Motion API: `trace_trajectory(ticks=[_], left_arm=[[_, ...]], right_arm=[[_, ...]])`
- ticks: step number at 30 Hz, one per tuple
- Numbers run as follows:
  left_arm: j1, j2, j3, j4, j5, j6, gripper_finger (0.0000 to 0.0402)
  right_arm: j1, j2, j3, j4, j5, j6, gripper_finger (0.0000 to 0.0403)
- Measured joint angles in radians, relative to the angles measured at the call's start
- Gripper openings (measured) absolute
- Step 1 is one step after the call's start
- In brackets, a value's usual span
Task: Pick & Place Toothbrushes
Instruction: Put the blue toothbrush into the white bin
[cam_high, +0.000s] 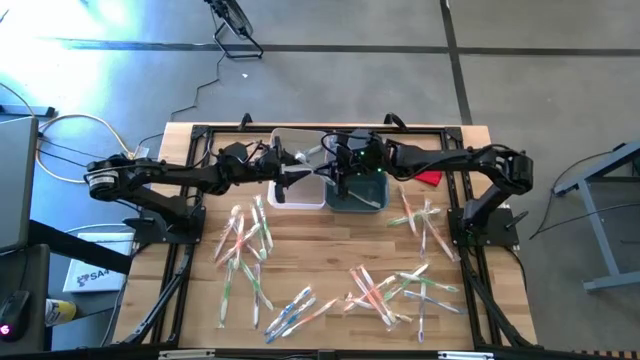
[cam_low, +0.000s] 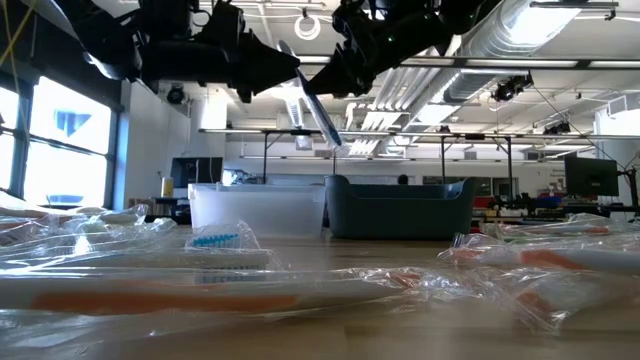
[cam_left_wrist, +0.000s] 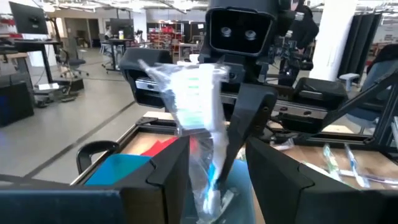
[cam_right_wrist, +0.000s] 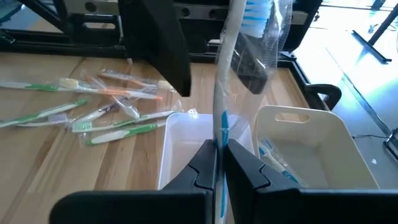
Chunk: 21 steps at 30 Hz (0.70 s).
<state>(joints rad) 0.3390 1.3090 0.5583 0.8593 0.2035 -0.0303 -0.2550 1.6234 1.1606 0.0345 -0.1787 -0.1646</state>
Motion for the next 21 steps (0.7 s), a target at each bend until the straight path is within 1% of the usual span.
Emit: trace_trajectory(ticks=[8, 10, 21], left_arm=[[0.0, 0.0, 0.0, 0.0, -0.001, -0.001, 0.0156], [0.0, 0.0, 0.0, 0.0, -0.002, -0.001, 0.0151], [0.0, 0.0, 0.0, 0.0, -0.004, -0.001, 0.0073]], right_arm=[[0.0, 0.0, 0.0, 0.0, -0.002, -0.001, 0.0009], [0.0, 0.0, 0.0, 0.0, -0.003, -0.001, 0.0009], [0.0, 0.0, 0.0, 0.0, -0.004, -0.001, 0.0009]])
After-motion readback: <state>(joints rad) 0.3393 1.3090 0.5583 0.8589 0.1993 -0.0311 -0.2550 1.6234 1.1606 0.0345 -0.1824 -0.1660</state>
